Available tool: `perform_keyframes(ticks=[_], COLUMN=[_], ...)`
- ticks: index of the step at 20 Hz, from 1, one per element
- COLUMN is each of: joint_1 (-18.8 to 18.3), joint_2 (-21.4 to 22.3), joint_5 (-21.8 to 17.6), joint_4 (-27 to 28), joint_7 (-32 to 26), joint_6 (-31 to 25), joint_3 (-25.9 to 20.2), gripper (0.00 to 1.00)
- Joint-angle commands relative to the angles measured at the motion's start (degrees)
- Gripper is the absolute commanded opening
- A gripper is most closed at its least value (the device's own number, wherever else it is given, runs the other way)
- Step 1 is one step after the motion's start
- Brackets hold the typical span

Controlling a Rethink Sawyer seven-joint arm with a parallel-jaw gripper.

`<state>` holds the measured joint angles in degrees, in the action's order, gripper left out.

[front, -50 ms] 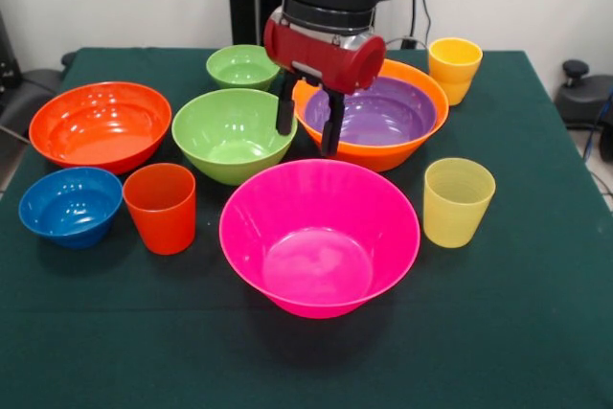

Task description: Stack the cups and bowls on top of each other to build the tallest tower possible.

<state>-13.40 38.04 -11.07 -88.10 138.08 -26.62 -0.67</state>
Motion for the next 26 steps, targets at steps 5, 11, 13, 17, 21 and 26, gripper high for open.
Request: perform_keyframes(ticks=[5, 11, 13, 17, 21, 26], joint_1=[-4.77, -7.15, -9.52, -13.9, -18.55, -23.05], joint_2=[8.96, 8.23, 7.72, 9.01, 12.05, 11.85], joint_5=[-3.85, -6.16, -6.26, -5.82, -5.22, -6.71], joint_4=[-15.76, -11.85, -9.73, -9.1, -11.17, -11.8], joint_7=[-10.49, -14.19, -17.77, -23.01, -27.86, -32.81], joint_6=[-1.64, -3.47, -5.45, -8.92, -11.55, -12.19], joint_3=[-8.16, -10.15, -13.14, -18.7, -23.81, -27.85], gripper=[1.0, 1.0, 1.0, 1.0, 1.0, 1.0])
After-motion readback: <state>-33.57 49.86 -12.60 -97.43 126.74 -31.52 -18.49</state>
